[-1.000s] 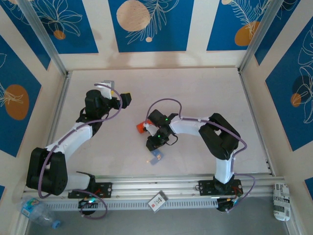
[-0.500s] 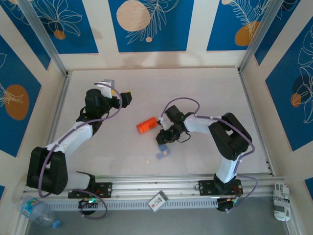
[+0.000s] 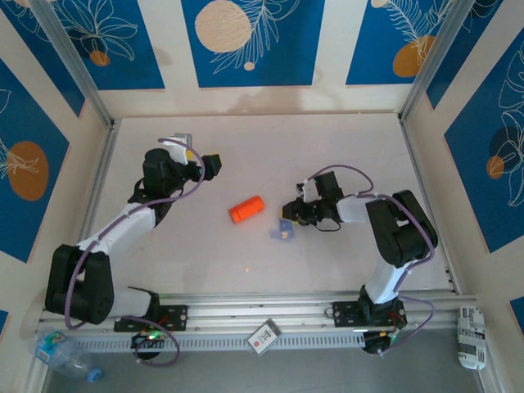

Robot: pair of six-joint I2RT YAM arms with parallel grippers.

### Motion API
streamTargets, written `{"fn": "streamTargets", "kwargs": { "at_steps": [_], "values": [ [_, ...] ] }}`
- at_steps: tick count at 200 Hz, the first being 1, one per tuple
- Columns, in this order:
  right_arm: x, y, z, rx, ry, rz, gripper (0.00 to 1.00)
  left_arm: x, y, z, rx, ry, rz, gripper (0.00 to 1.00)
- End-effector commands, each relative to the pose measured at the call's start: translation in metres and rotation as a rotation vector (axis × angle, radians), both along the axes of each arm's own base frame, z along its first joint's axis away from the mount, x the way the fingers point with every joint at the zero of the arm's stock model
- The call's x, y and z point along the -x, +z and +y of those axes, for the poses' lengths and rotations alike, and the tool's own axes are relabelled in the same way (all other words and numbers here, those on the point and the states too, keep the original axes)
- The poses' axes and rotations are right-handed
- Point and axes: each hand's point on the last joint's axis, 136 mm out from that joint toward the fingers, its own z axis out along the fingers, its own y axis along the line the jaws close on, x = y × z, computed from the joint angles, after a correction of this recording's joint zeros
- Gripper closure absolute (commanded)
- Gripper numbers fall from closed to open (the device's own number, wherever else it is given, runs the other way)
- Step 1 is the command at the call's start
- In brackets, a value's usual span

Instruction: Sort the pills into containers

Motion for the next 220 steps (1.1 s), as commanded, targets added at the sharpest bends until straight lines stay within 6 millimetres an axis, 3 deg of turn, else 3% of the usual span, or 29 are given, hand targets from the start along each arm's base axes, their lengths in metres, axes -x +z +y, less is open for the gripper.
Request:
{"fn": "streamTargets", "kwargs": {
  "at_steps": [1,45,108,144,200,220],
  "values": [
    [-0.023,0.013,0.003,-0.08,-0.104,-0.037,0.79,-0.005,0.013,-0.001,0.022,-0.014,-0.021,0.0],
    [-0.042,-0.005,-0.008,-0.083,-0.271,-0.022,0.78,-0.004,0.014,-0.003,0.02,-0.023,-0.011,0.0],
    [-0.041,-0.04,-0.023,-0.067,-0.392,0.062,0.7,-0.001,0.018,-0.008,0.019,-0.039,-0.003,0.0],
    [-0.041,-0.042,-0.032,-0.058,-0.419,0.07,0.6,0.0,0.018,-0.012,0.002,-0.045,-0.001,0.0],
    [-0.038,-0.045,-0.041,-0.006,-0.429,0.081,0.55,0.002,0.017,-0.02,-0.039,-0.065,-0.005,0.0],
    [-0.036,-0.045,-0.043,0.005,-0.422,0.079,0.45,0.003,0.018,-0.023,-0.056,-0.07,-0.009,0.0]
  ]
}}
